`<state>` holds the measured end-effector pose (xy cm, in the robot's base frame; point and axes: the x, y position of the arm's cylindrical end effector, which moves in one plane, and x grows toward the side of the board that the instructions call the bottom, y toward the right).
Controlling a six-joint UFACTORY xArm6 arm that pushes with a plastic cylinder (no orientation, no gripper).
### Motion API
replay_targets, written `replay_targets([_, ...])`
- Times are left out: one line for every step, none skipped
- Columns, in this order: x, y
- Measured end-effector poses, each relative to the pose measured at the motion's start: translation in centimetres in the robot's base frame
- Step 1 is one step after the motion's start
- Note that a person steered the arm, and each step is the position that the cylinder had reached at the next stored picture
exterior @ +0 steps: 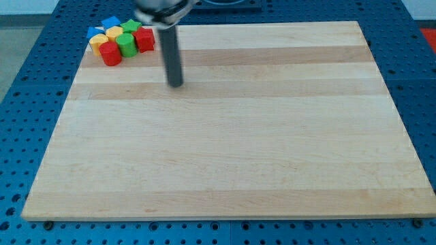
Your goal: Separate the red circle from the group of the blocks
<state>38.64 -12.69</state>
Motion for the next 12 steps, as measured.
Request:
replay_targets([1.4, -7.9])
replay_targets([0.3, -15.3])
replay_targets([-0.8, -17.8])
replay_targets([-1.8, -17.8])
replay_targets([-7.3, -17.8])
replay_targets([-8.6, -17.8])
replay_targets([-9.1, -17.8])
replay_targets([-10.9, -17.8])
replay_targets([-11.3, -17.8])
replay_targets([-11.3, -17.8])
replay_targets([-11.4, -17.8])
replay_targets([-12.1, -17.8])
